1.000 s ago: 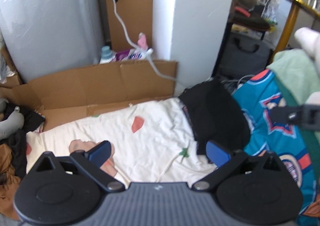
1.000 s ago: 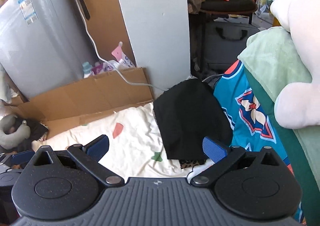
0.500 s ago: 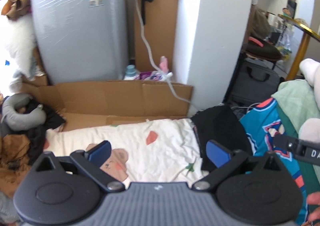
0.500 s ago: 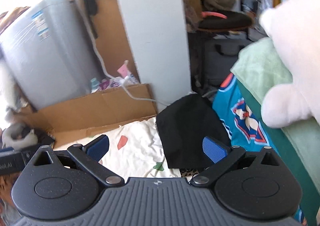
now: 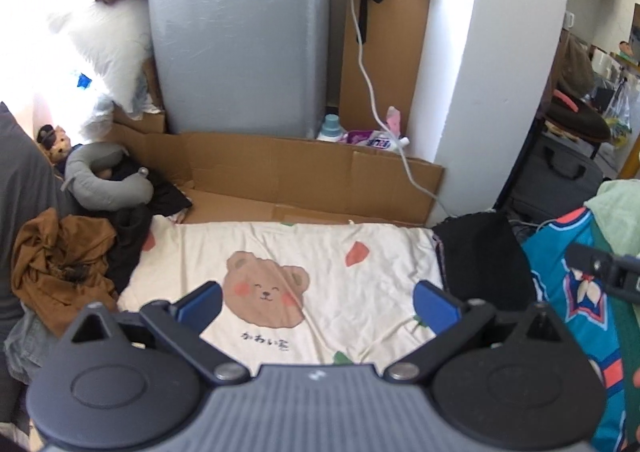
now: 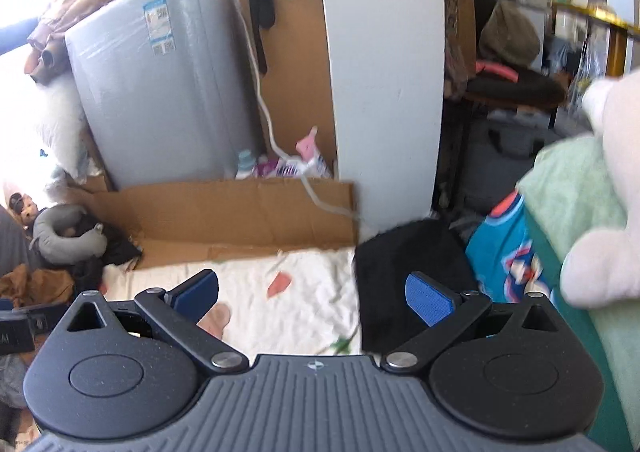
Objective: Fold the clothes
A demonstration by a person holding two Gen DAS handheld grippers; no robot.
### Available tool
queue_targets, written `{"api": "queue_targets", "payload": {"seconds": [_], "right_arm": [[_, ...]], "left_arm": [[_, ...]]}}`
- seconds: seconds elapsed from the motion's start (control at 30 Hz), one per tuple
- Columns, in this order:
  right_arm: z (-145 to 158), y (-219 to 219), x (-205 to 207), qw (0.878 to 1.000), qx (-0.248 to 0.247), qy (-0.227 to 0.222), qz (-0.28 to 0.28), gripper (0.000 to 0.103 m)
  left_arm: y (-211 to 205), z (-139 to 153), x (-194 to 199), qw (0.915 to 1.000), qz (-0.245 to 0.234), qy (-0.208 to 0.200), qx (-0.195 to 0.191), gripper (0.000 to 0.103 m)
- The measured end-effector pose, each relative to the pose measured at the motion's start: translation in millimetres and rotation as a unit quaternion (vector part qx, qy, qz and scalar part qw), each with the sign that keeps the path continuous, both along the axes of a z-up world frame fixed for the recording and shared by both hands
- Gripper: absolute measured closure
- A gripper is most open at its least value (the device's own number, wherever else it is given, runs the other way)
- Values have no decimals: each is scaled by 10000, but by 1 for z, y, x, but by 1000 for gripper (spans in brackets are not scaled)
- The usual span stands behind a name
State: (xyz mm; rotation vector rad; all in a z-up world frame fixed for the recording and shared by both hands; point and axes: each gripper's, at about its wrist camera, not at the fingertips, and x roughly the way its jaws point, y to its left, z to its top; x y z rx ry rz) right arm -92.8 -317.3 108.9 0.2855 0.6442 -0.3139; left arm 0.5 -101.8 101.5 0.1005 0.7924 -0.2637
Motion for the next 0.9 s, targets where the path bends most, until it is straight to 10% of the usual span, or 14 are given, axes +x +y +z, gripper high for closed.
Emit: {"api": "queue_targets", "payload": {"seconds": [0.9], "right_arm": [[-48, 58, -36, 9992, 171, 324, 164, 0]], "left_arm": [[64, -61, -43, 9993, 356, 139, 26, 0]]}}
